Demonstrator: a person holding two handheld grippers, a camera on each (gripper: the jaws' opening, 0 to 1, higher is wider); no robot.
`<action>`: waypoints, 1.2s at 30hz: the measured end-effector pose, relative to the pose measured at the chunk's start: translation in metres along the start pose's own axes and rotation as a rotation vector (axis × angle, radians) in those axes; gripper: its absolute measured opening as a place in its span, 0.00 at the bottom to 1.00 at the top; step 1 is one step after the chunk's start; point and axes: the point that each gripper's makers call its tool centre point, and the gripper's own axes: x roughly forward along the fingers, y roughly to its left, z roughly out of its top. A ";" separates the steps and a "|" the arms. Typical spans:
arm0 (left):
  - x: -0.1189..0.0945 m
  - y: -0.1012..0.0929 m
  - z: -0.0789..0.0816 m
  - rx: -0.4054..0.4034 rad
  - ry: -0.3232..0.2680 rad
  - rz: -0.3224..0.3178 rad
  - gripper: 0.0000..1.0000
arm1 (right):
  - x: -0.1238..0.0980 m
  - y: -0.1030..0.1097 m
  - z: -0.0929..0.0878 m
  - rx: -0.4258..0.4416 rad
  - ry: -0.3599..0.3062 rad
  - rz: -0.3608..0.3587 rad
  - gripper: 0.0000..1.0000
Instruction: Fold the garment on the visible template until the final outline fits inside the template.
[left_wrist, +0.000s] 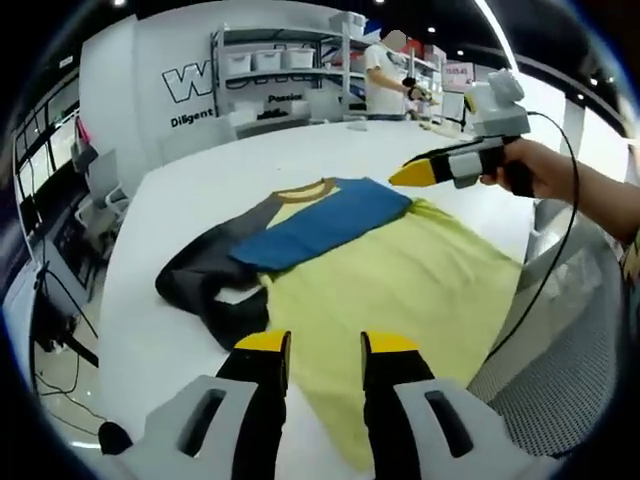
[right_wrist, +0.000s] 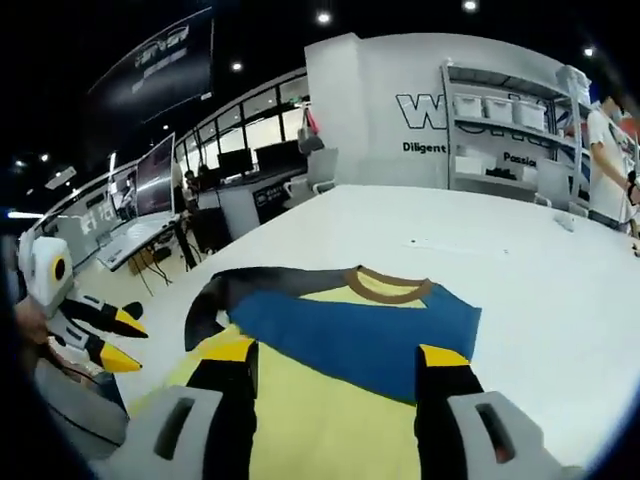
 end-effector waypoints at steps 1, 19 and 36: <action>0.000 0.003 0.001 -0.013 -0.014 0.009 0.27 | -0.004 -0.003 -0.003 -0.006 0.005 -0.009 0.62; 0.013 0.064 -0.007 -0.034 0.016 0.179 0.29 | -0.016 -0.006 -0.023 0.025 0.040 -0.013 0.64; 0.057 0.120 -0.015 -0.142 0.006 0.327 0.22 | -0.025 -0.008 -0.032 0.057 0.048 -0.031 0.63</action>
